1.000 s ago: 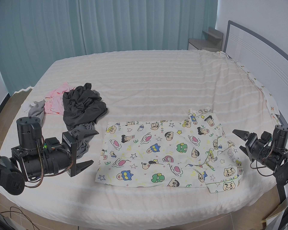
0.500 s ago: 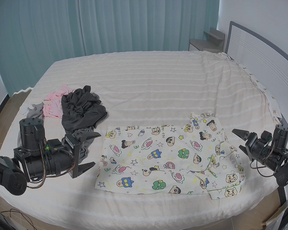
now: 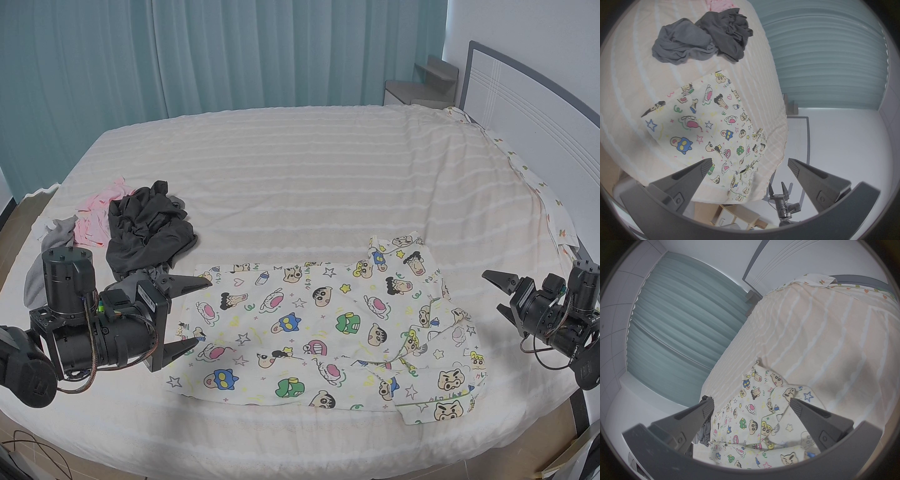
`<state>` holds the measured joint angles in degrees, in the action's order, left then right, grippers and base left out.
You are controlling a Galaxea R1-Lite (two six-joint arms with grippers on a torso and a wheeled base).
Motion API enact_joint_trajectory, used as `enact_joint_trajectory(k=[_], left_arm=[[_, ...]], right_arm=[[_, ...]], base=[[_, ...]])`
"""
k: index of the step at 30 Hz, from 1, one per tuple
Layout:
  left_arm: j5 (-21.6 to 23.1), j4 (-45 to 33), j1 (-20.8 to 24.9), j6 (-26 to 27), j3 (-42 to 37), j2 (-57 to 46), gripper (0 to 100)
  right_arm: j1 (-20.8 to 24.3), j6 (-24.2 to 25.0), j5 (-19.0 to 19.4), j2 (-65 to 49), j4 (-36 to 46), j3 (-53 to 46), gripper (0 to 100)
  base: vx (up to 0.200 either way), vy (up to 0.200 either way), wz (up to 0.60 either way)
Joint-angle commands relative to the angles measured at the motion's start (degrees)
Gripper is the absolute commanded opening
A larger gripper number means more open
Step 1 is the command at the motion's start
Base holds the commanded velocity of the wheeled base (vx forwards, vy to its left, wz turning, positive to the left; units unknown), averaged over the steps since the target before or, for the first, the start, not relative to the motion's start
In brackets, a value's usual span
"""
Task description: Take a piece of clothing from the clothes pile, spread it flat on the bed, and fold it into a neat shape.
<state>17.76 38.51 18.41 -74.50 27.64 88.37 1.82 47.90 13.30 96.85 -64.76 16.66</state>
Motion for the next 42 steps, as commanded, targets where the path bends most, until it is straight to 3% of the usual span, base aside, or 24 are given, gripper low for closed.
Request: enact_joint_trajectory(k=[1, 3, 7, 8, 9, 12, 18, 22, 29, 42], left_arm=[[-0.2, -0.6, -2.6, 12.2, -0.9, 0.2, 100], [-0.1, -0.7, -5.5, 20.9, -2.1, 0.7, 100], [-0.1, -0.8, -12.0, 43.4, -2.5, 5.4, 100], [0.0, -0.8, -12.3, 43.9, -2.5, 5.5, 100], [0.0, -0.9, -14.6, 51.8, -1.7, 8.0, 100], [0.0, -1.7, -17.0, 59.8, 0.9, 11.1, 100], [0.3, -13.5, -17.7, 71.9, 8.8, 17.3, 100], [0.3, -15.0, -17.8, 77.6, 10.9, 21.6, 100], [0.6, -14.7, -17.7, 80.0, 13.5, 26.6, 100], [6.1, -15.0, -17.4, 79.9, 12.4, 27.0, 100]], right_arm=[[1.5, 0.0, 0.0, -0.2, 0.0, -0.8, 100], [2.1, 0.0, 0.0, -0.4, 0.0, -0.8, 100], [2.9, -0.2, 0.0, -0.2, 0.0, -1.5, 100], [3.0, -0.2, 0.0, -0.2, 0.0, -1.5, 100], [3.6, -0.2, -0.1, 0.1, 0.0, -1.7, 100], [4.4, -0.3, -0.2, 0.1, -0.1, -2.2, 100], [4.9, -0.4, -0.3, -0.2, -0.1, -2.5, 100], [4.9, -0.4, -0.3, -0.4, -0.1, -2.8, 100], [4.9, -1.5, -0.3, -0.2, -0.1, -2.9, 100], [4.9, -1.7, -0.2, -0.1, -0.1, -3.0, 100]], base=[[0.0, 0.0, 0.0], [0.0, 0.0, 0.0], [0.0, 0.0, 0.0], [0.0, 0.0, 0.0], [0.0, 0.0, 0.0], [0.0, 0.0, 0.0], [0.0, 0.0, 0.0], [0.0, 0.0, 0.0], [0.0, 0.0, 0.0], [0.0, 0.0, 0.0]])
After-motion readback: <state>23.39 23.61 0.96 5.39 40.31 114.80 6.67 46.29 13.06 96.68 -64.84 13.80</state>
